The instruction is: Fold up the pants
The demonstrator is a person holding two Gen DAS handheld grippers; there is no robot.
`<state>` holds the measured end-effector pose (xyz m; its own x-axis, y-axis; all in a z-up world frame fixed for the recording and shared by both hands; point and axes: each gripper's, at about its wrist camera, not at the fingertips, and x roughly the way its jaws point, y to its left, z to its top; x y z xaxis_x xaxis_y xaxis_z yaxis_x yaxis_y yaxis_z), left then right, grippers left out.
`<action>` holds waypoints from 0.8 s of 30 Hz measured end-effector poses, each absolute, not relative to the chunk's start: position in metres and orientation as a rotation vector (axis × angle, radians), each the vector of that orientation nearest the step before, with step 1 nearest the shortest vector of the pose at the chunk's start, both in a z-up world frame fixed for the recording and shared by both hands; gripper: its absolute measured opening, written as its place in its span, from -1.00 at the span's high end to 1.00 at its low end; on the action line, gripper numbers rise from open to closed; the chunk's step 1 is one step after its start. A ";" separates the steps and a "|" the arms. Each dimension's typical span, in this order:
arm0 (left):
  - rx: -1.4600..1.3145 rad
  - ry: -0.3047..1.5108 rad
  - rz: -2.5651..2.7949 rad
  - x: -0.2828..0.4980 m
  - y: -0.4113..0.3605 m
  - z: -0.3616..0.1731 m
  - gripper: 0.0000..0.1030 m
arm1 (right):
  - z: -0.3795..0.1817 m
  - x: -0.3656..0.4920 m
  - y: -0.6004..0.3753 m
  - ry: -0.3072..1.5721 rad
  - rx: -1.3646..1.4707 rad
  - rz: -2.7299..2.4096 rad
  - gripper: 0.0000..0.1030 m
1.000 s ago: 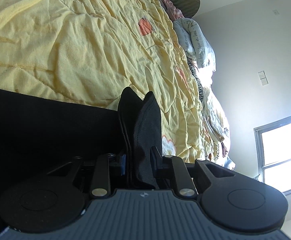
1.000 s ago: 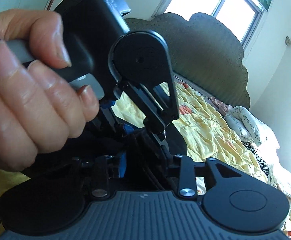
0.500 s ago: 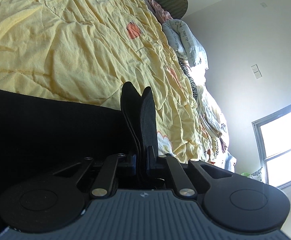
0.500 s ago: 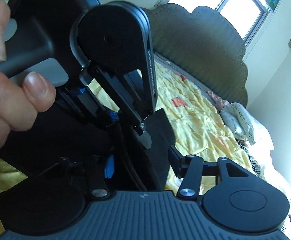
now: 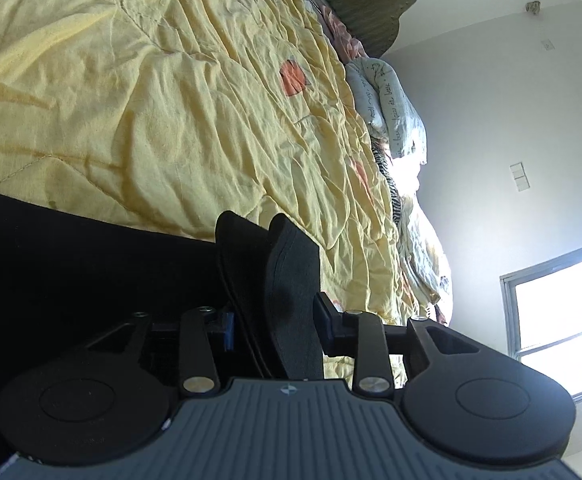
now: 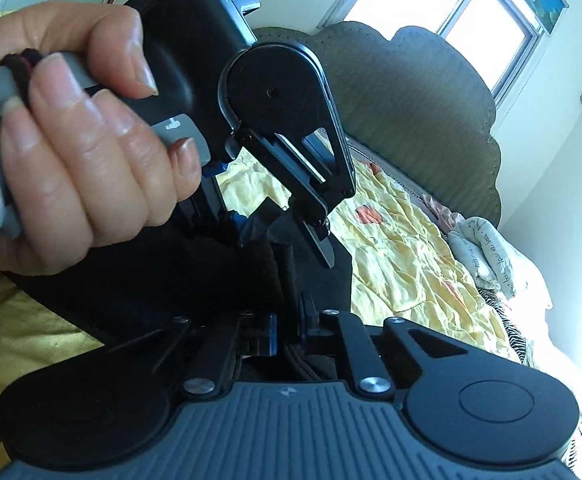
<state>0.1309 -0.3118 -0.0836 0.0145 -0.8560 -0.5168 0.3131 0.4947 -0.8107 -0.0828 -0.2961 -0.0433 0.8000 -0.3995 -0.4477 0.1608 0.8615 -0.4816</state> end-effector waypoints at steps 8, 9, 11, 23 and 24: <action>-0.505 1.162 -0.961 0.124 -0.286 -0.071 0.91 | -0.037 -0.088 -0.284 0.542 -0.439 -0.272 0.82; -0.500 1.144 -0.959 0.123 -0.279 -0.068 0.91 | -0.035 -0.089 -0.282 0.536 -0.432 -0.260 0.81; -0.489 1.109 -0.949 0.122 -0.264 -0.059 0.91 | -0.031 -0.089 -0.275 0.520 -0.427 -0.236 0.82; -0.336 0.940 -0.840 0.112 -0.183 -0.035 0.91 | -0.029 -0.082 -0.227 0.479 -0.413 -0.067 0.82; -0.318 0.924 -0.832 0.110 -0.177 -0.032 0.91 | -0.029 -0.081 -0.224 0.477 -0.415 -0.058 0.82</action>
